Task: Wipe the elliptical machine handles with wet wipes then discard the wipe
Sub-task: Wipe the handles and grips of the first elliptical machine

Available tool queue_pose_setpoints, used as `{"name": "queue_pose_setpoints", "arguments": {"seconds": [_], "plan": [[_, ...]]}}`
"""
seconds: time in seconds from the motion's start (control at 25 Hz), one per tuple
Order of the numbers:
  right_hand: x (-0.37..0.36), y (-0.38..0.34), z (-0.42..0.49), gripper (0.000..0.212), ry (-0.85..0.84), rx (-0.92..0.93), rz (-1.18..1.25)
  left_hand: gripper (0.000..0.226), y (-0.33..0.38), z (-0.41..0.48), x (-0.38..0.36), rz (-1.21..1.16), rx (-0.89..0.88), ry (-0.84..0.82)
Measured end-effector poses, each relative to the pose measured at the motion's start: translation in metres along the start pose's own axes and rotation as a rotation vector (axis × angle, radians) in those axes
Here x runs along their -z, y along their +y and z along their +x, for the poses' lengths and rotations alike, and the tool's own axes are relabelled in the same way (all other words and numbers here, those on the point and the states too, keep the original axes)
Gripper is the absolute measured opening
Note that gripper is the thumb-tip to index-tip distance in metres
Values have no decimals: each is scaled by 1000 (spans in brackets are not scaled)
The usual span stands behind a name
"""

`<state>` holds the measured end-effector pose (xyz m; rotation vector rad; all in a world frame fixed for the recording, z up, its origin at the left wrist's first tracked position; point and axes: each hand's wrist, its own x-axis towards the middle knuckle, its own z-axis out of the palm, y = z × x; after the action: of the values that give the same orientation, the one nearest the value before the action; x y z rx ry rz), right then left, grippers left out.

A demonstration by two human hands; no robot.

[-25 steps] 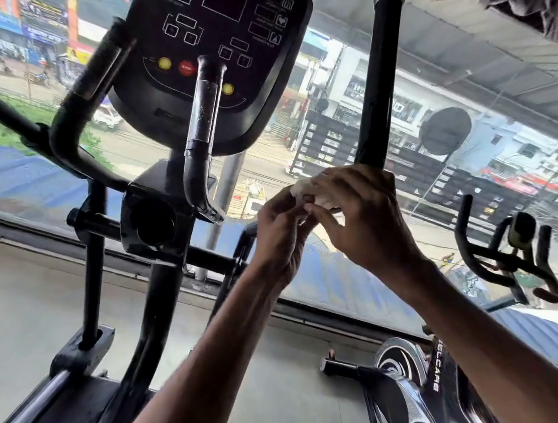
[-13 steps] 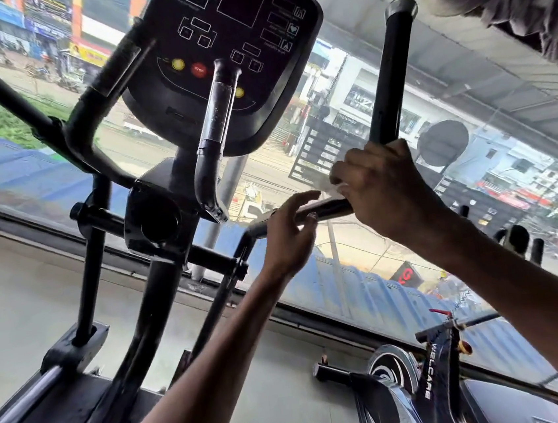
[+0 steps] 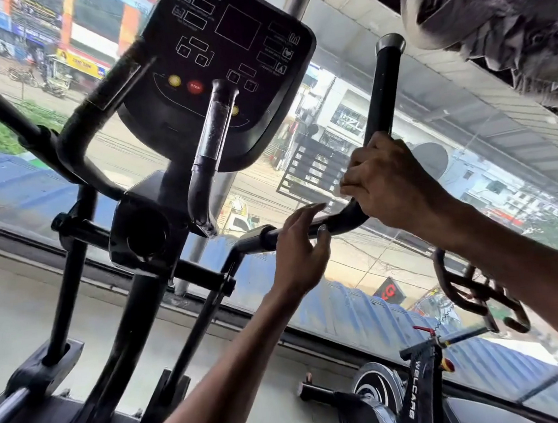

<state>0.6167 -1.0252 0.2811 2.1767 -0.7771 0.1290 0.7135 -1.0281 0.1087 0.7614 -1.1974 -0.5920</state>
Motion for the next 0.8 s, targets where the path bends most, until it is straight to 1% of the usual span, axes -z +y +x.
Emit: {"name": "queue_pose_setpoints", "arguments": {"seconds": [0.04,0.12,0.16,0.24,0.28,0.32,0.4,0.44,0.56,0.68,0.72,0.8], "plan": [[3,4,0,8,-7,39,63,43,5,2,-2,-23,4,-2],[9,16,5,9,-12,134,109,41,18,5,-6,-62,22,-9],[13,26,10,7,8,122,113,41,24,7,-8,-89,32,-12],[22,47,21,3,82,23,89,40,33,10,-12,-132,60,-7],[25,53,23,2,89,-20,94,40,36,12,-15,-143,81,-6],[26,57,22,3,60,-38,127,39,39,14,-17,-147,102,-7],[27,58,18,5,-31,17,201,34,44,18,-19,-128,125,0],[27,57,17,6,-43,36,214,31,47,19,-20,-104,127,4],[28,60,15,6,58,-17,196,27,52,21,-21,-55,137,-4],[21,59,9,6,25,110,183,31,55,24,-18,-33,148,-21],[21,60,9,7,28,112,188,31,58,25,-17,-24,158,-31],[21,63,12,8,99,61,161,31,63,27,-16,1,193,-67]]}}
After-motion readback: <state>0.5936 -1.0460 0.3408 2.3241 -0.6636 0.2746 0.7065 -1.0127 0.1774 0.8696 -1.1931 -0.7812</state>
